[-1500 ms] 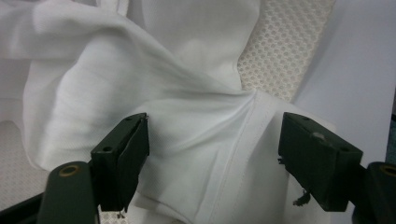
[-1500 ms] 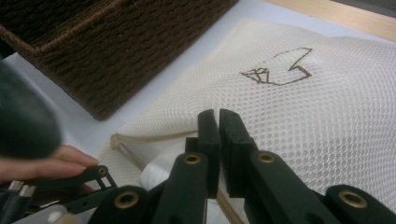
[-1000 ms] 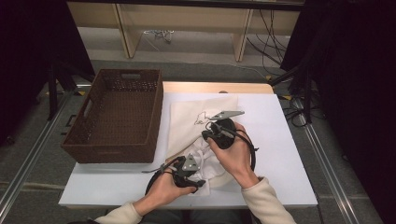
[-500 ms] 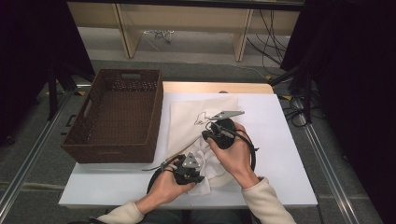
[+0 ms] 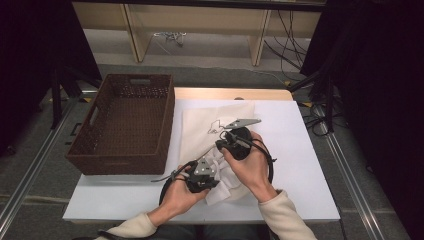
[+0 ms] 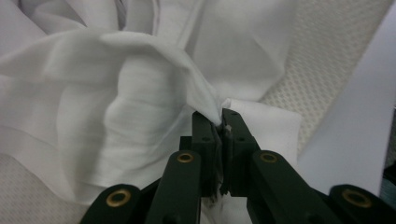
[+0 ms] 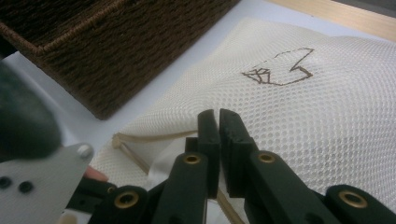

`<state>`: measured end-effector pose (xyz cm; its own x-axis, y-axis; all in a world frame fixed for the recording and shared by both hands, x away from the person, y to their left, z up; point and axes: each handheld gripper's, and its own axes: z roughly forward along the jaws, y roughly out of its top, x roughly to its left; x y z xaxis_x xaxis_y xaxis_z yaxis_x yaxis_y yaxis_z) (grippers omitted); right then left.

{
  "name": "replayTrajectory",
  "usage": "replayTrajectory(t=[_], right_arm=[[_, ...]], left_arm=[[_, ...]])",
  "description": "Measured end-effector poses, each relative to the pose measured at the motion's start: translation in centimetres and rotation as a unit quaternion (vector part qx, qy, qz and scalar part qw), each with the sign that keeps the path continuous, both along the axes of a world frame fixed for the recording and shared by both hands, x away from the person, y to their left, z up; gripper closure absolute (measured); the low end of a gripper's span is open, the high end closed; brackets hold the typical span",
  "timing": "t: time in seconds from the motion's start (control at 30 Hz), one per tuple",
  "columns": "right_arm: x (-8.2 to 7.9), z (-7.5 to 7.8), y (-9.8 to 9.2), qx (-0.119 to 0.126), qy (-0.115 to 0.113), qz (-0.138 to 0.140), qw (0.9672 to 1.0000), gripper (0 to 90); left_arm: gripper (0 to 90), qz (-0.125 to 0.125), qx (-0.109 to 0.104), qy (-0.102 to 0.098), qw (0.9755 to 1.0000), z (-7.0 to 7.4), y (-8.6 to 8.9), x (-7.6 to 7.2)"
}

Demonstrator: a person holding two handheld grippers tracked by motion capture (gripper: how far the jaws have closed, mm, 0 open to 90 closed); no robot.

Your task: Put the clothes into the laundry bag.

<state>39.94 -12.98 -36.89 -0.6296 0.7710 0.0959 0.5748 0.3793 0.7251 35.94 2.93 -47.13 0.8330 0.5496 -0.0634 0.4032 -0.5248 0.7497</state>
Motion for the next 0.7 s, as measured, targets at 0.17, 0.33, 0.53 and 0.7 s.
replayTrajectory(t=[0.17,0.33,0.53,0.7], right_arm=[[0.0,0.0,0.0,0.001,-0.001,-0.001,1.0000,88.6],[-0.1,0.1,0.0,0.002,0.001,-0.003,1.0000,88.6],[-0.1,0.1,0.0,0.003,0.001,-0.003,1.0000,88.6],[-0.1,0.0,0.0,0.004,-0.001,-0.004,1.0000,88.7]], left_arm=[[84.8,0.017,-0.007,-0.008,0.9998,0.0,-0.6,0.9],[84.8,0.040,-0.020,-0.021,0.9988,-0.1,-1.2,1.8],[84.7,0.050,-0.016,-0.034,0.9980,-0.2,-1.7,2.8],[84.4,0.083,-0.025,-0.063,0.9942,-0.5,-2.1,3.7]])
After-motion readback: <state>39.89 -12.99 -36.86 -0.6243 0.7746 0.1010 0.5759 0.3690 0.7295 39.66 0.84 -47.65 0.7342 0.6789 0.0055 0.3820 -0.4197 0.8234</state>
